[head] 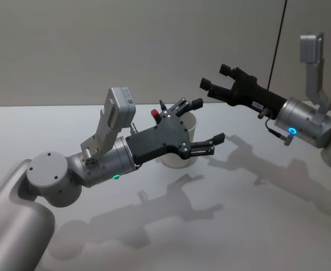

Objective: Place the pen into the pen holder.

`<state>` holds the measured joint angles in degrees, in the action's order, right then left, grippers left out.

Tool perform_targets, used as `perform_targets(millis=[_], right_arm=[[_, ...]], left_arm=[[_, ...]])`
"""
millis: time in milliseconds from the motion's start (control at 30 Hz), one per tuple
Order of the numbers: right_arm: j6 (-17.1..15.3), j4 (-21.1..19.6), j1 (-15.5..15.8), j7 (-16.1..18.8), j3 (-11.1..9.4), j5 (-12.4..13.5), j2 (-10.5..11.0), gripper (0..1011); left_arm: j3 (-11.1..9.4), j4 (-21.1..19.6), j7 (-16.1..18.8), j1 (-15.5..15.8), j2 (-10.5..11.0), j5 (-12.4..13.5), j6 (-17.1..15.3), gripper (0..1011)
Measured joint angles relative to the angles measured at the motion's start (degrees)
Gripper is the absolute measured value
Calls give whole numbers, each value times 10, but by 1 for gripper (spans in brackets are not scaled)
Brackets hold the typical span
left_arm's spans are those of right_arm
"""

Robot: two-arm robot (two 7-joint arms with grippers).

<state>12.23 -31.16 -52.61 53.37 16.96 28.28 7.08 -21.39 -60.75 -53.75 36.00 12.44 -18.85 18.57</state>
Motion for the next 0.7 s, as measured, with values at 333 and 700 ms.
perform_targets(millis=[333, 700], right_arm=[[-14, -36, 22, -11, -14, 1, 15, 1002], [-25, -68, 42, -25, -28, 0, 29, 1001]], left_arm=[[0, 0, 0, 0, 0, 0, 0, 1001], [0, 0, 0, 0, 0, 0, 0, 1001]])
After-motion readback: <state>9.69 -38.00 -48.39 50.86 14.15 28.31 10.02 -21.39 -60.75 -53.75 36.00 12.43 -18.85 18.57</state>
